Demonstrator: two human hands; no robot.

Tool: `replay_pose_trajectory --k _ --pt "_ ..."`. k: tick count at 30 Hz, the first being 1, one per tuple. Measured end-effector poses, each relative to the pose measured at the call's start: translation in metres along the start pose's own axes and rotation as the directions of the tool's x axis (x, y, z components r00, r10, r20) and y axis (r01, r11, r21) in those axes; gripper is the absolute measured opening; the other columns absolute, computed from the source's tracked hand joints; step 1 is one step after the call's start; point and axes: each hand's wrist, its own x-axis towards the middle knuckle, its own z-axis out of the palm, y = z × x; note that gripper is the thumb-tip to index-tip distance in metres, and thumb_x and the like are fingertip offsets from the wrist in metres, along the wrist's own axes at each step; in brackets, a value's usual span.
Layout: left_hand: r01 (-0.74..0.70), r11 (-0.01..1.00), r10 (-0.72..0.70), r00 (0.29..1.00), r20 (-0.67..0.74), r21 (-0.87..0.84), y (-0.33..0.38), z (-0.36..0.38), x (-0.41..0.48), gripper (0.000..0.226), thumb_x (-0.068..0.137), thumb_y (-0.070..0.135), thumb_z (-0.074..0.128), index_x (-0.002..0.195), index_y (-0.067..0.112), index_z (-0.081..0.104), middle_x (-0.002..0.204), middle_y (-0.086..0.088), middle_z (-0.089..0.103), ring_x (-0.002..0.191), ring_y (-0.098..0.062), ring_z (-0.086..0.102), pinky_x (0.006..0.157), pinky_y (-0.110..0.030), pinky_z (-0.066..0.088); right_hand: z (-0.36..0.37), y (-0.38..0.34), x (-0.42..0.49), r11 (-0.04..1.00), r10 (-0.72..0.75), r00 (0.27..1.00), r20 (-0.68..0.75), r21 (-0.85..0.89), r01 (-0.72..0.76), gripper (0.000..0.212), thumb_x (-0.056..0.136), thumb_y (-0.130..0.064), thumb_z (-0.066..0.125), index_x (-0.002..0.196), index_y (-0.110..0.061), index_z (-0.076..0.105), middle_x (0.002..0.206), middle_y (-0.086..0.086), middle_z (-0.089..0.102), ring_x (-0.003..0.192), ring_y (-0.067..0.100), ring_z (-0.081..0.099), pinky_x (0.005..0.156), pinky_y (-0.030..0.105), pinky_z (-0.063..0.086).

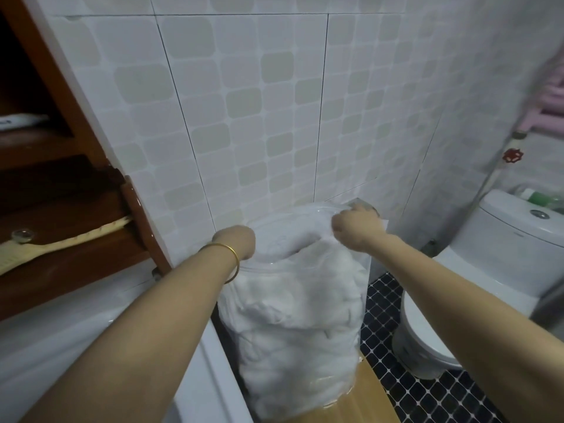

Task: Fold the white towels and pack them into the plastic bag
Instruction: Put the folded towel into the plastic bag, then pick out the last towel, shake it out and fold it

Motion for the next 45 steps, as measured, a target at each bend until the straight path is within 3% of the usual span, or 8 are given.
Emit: replay_pose_trajectory --k 6,10,15,22,30,36,41,45 --pt "0.162 0.987 -0.154 0.919 -0.364 -0.009 -0.025 0.005 -0.003 0.041 0.086 0.0 0.049 0.126 0.008 0.045 0.127 -0.012 0.042 0.116 -0.03 0.042 0.078 -0.034 0.042 0.006 -0.061 -0.024 0.847 -0.253 0.966 0.053 0.495 0.195 0.039 0.086 -0.06 0.048 0.095 -0.028 0.068 0.096 -0.006 0.068 0.092 0.016 0.057 0.086 0.034 0.039" --pt "0.222 0.975 -0.216 0.93 -0.298 -0.015 -0.034 0.018 -0.005 0.034 0.087 -0.002 0.043 0.115 0.012 0.057 0.12 -0.01 0.057 0.116 -0.027 0.043 0.078 -0.032 0.038 0.007 -0.089 -0.03 0.863 -0.453 0.891 0.022 0.26 0.432 0.029 0.084 -0.05 0.062 0.095 -0.023 0.067 0.095 -0.006 0.066 0.095 0.017 0.055 0.076 0.029 0.031" --pt "0.241 0.958 -0.282 0.898 -0.338 -0.157 -0.043 0.002 -0.012 0.035 0.085 0.0 0.045 0.114 0.012 0.06 0.119 -0.011 0.056 0.114 -0.028 0.048 0.074 -0.033 0.037 -0.008 -0.077 -0.024 0.919 -0.309 0.947 -0.092 0.229 0.322 0.021 0.089 -0.041 0.06 0.091 -0.022 0.067 0.096 -0.002 0.067 0.098 0.021 0.056 0.074 0.028 0.032" --pt "0.195 0.943 -0.284 0.893 -0.349 -0.269 -0.043 0.001 -0.014 0.032 0.087 -0.002 0.042 0.11 0.009 0.061 0.115 -0.013 0.058 0.107 -0.03 0.053 0.079 -0.034 0.047 -0.01 -0.075 -0.036 0.929 -0.229 0.973 -0.036 0.291 0.23 0.02 0.088 -0.039 0.061 0.089 -0.02 0.066 0.092 -0.001 0.066 0.083 0.019 0.052 0.069 0.027 0.031" --pt "-0.077 0.928 -0.102 0.888 -0.447 -0.364 -0.046 0.01 -0.031 0.037 0.09 -0.001 0.034 0.112 0.008 0.062 0.116 -0.014 0.051 0.116 -0.032 0.041 0.094 -0.041 0.045 -0.009 -0.095 -0.037 0.958 -0.164 0.982 -0.099 0.223 0.182 0.022 0.09 -0.036 0.059 0.1 -0.018 0.066 0.105 0.002 0.063 0.102 0.026 0.053 0.077 0.032 0.036" --pt "-0.333 0.743 -0.141 0.771 -0.622 -0.581 -0.05 0.051 -0.05 0.043 0.085 -0.006 0.04 0.122 0.015 0.051 0.123 -0.007 0.045 0.117 -0.023 0.039 0.093 -0.031 0.039 -0.004 -0.114 -0.048 0.915 0.055 0.907 -0.418 0.385 0.122 0.024 0.088 -0.025 0.063 0.111 -0.019 0.063 0.114 0.0 0.062 0.109 0.026 0.05 0.084 0.034 0.035" --pt "-0.352 0.65 -0.107 0.835 -0.54 -0.673 -0.059 0.099 -0.072 0.031 0.09 0.0 0.042 0.11 0.017 0.058 0.115 -0.001 0.048 0.102 -0.018 0.051 0.086 -0.028 0.046 -0.006 -0.166 -0.076 0.892 0.132 0.751 -0.647 0.408 0.195 0.023 0.068 0.003 0.071 0.086 -0.012 0.07 0.09 0.007 0.066 0.084 0.034 0.058 0.068 0.036 0.037" --pt "-0.294 0.629 -0.046 0.91 -0.413 -0.719 -0.083 0.135 -0.096 0.03 0.089 0.003 0.043 0.106 0.017 0.063 0.107 0.001 0.052 0.097 -0.018 0.056 0.085 -0.024 0.045 0.009 -0.214 -0.101 0.814 0.025 0.833 -0.553 0.495 0.304 0.019 0.075 0.001 0.066 0.092 -0.006 0.068 0.092 0.012 0.063 0.084 0.035 0.056 0.07 0.041 0.043"
